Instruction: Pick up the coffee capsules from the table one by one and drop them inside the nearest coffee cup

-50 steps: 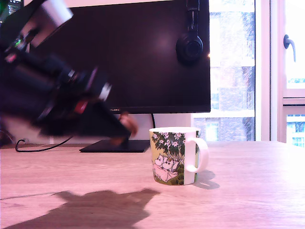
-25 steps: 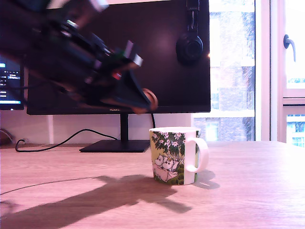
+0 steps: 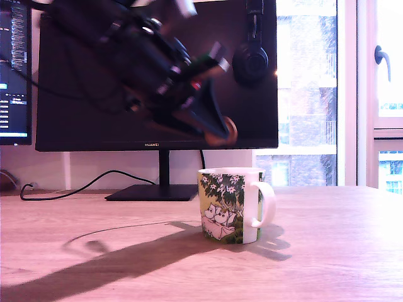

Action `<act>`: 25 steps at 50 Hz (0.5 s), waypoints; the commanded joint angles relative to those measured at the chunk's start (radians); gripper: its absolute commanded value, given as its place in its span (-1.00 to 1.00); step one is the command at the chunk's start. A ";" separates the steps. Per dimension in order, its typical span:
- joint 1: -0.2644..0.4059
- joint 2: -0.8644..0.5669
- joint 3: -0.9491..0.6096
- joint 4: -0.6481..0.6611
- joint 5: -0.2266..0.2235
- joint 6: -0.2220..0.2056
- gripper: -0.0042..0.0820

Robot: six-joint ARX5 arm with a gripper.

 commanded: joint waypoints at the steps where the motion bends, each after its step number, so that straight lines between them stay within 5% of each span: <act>1: 0.002 0.037 0.030 -0.028 0.007 0.013 -0.61; 25: 0.002 0.095 0.150 -0.164 0.007 0.024 -0.61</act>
